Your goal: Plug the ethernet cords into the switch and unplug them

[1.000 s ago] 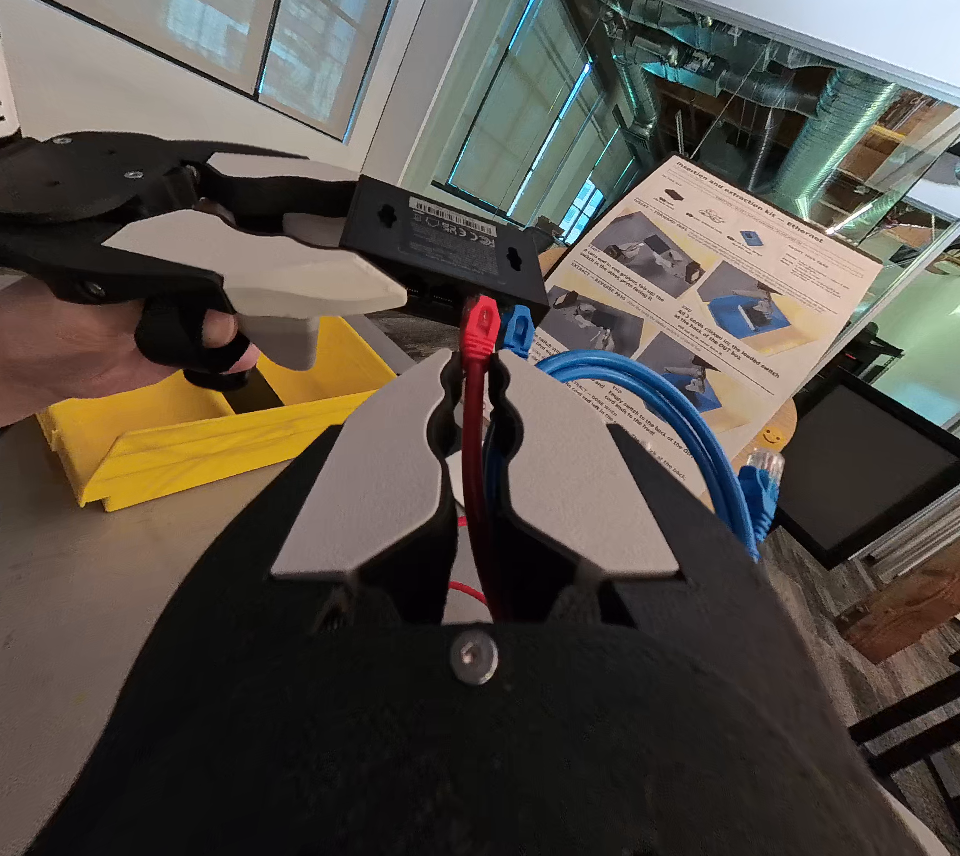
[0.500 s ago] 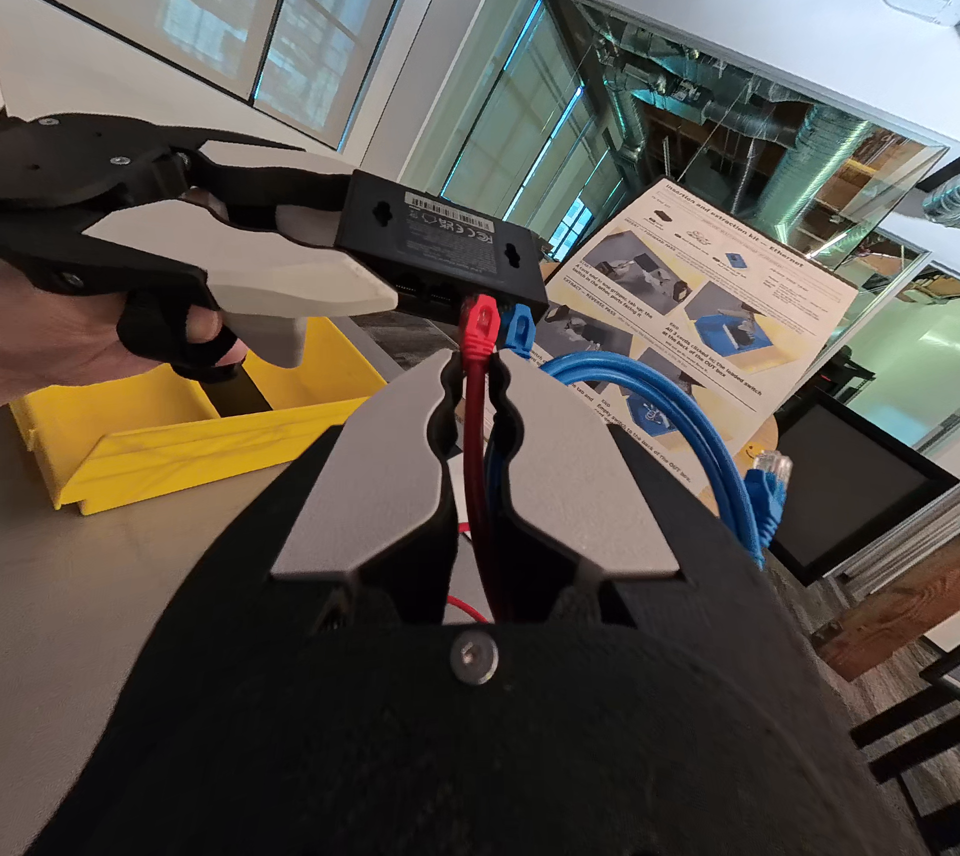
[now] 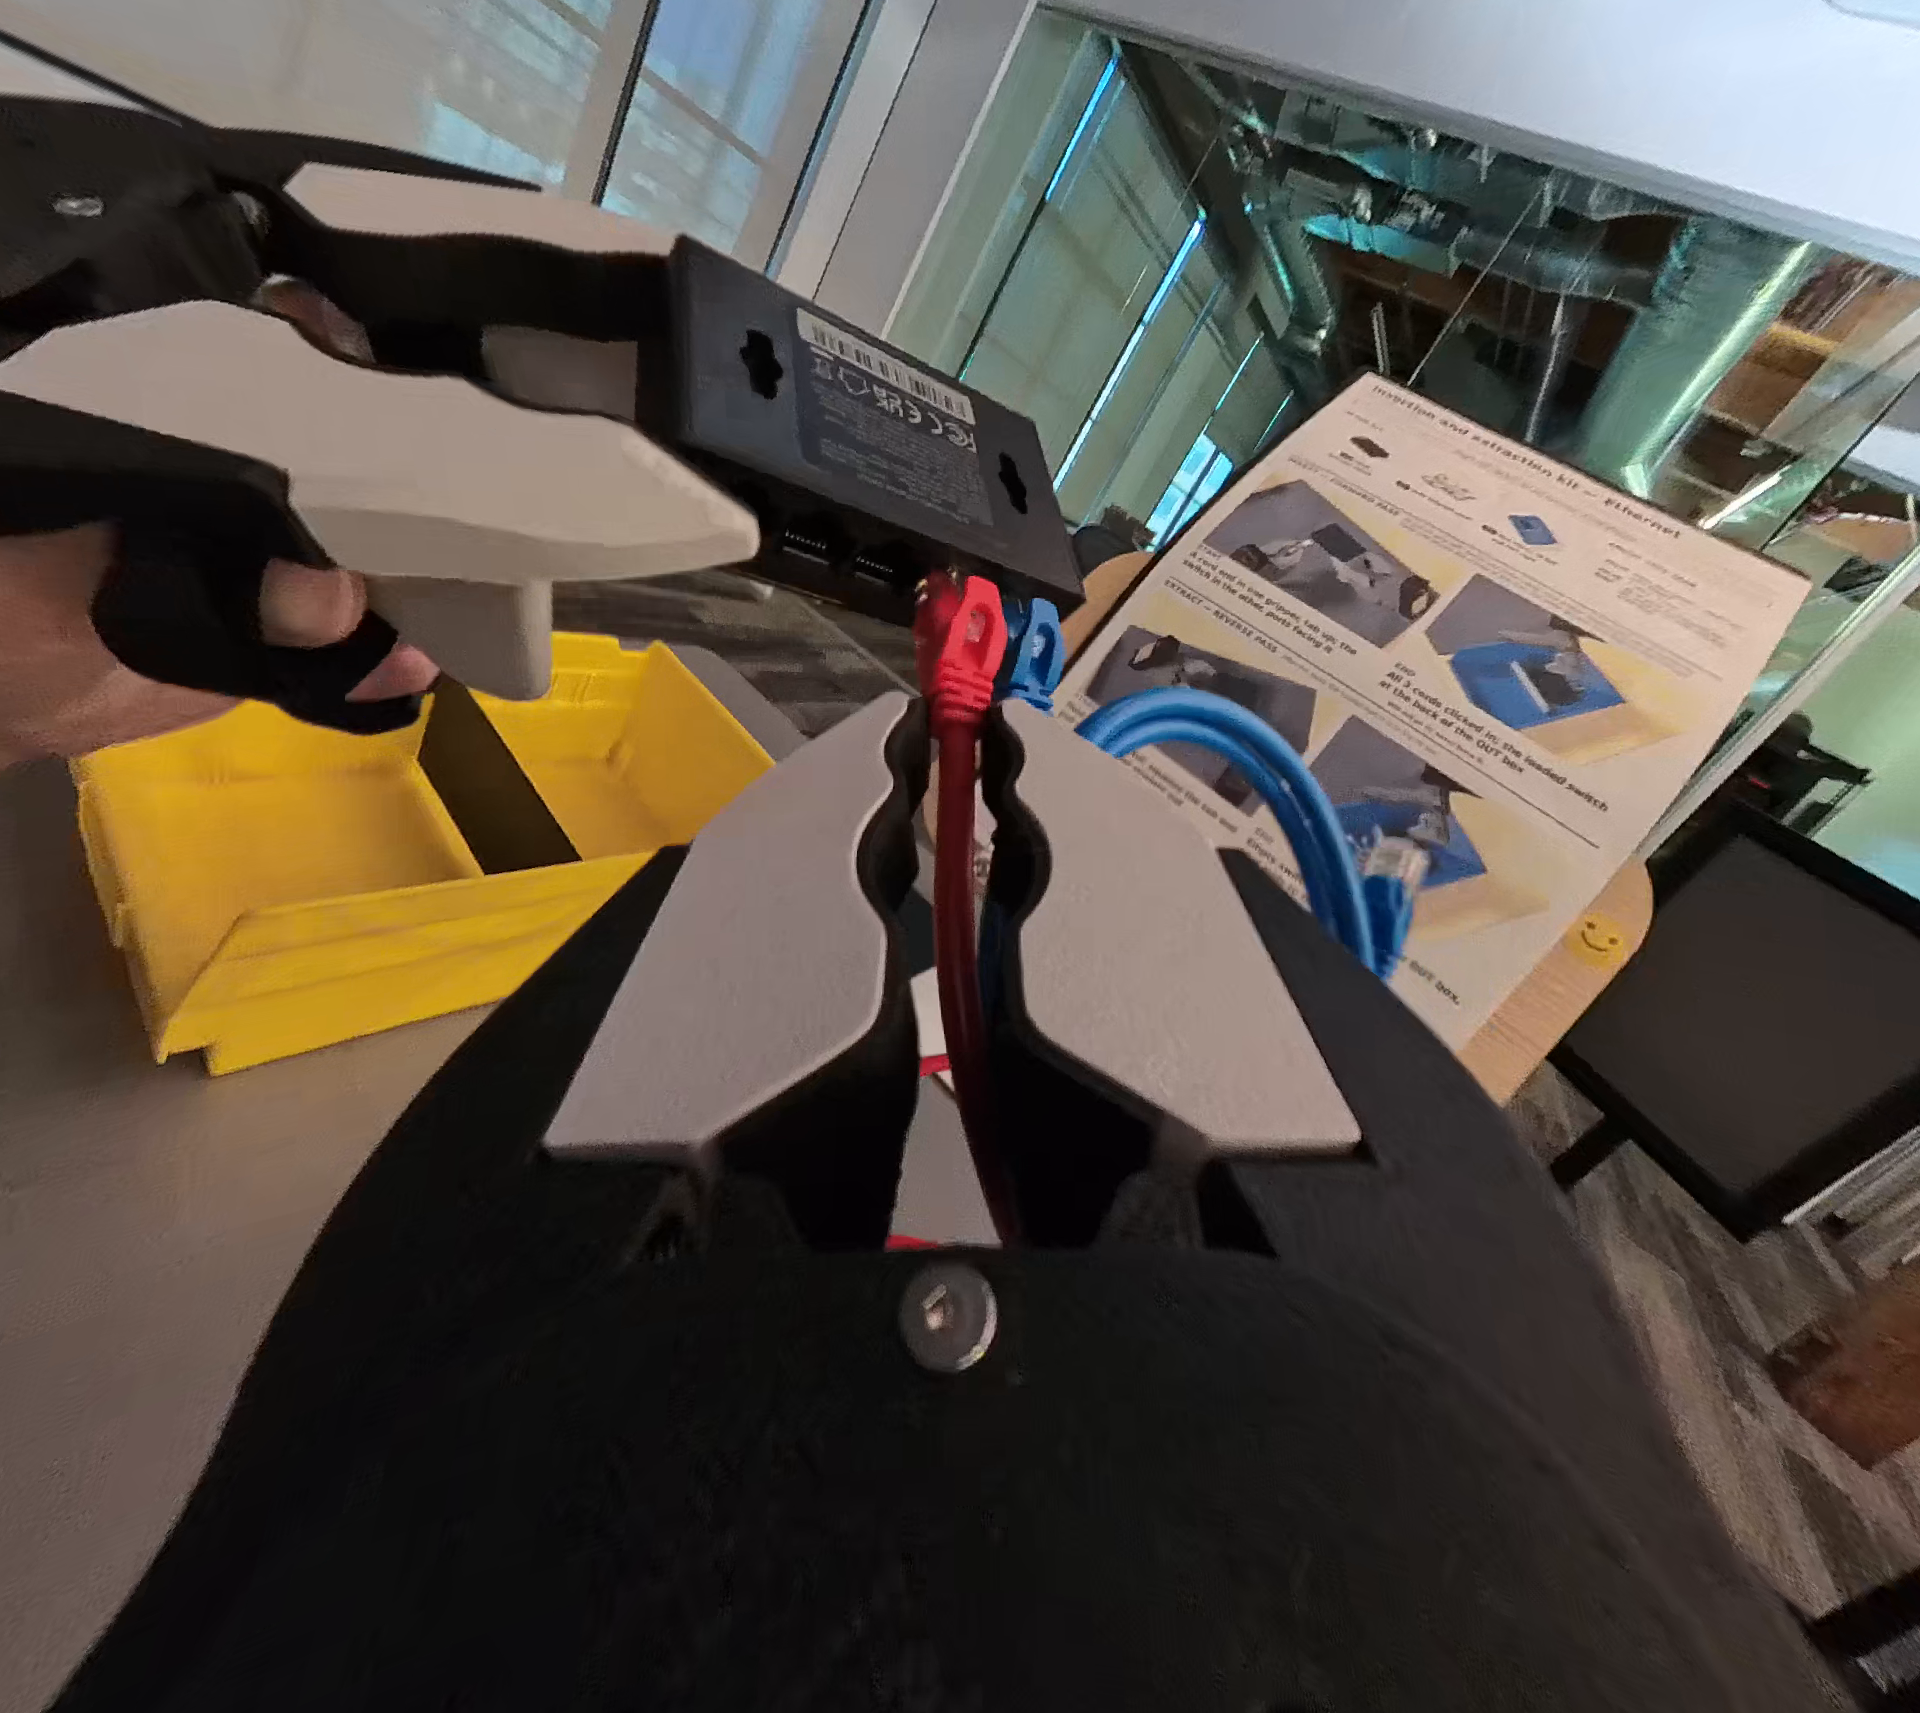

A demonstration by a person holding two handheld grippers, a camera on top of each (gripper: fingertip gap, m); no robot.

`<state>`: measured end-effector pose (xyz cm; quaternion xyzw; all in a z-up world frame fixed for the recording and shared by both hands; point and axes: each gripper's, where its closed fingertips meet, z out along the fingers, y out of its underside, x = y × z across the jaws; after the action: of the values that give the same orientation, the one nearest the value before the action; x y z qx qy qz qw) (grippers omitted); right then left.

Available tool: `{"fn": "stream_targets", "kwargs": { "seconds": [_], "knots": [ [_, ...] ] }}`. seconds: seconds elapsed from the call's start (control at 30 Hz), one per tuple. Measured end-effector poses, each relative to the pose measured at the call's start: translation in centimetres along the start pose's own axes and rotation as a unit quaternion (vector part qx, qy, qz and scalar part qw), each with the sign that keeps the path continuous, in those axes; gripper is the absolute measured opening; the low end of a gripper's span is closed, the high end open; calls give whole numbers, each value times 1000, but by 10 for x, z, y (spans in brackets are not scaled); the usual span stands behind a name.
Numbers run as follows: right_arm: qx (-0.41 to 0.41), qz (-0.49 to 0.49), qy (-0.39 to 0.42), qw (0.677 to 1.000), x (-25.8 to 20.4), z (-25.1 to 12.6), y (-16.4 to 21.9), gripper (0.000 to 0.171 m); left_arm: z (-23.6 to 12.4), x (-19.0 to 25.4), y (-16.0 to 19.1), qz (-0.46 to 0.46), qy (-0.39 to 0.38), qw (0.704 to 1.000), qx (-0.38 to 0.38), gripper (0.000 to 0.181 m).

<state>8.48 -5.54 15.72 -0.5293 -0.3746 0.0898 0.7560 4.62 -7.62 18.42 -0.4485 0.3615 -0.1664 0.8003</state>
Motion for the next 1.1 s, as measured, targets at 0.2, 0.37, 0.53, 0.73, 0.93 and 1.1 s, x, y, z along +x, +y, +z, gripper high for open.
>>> {"fn": "stream_targets", "kwargs": {
  "seconds": [0.2, 0.37, 0.53, 0.73, 0.93, 1.1],
  "knots": [
    [22, -46, 53, 997, 5, -6, -11, 11, -1, 6, -11, 72, -24, 997, 25, 62],
    [23, -119, 98, 988, 2, -11, -22, 11, 0, 3, -15, 143, -90, 985, 23, 67],
    [19, -163, 105, 981, -2, -11, -23, 11, 0, 2, -13, 132, -86, 987, 8, 73],
    [19, -206, 103, 973, -10, -8, -24, 10, -1, -8, -13, 174, -116, 978, 14, 76],
    [30, -220, 104, 970, -12, -10, -25, 10, -3, -8, -13, 173, -98, 980, 24, 72],
    [30, -219, 103, 970, -7, -9, -21, 10, -3, -5, -5, 155, -56, 986, 5, 64]
  ]
}}
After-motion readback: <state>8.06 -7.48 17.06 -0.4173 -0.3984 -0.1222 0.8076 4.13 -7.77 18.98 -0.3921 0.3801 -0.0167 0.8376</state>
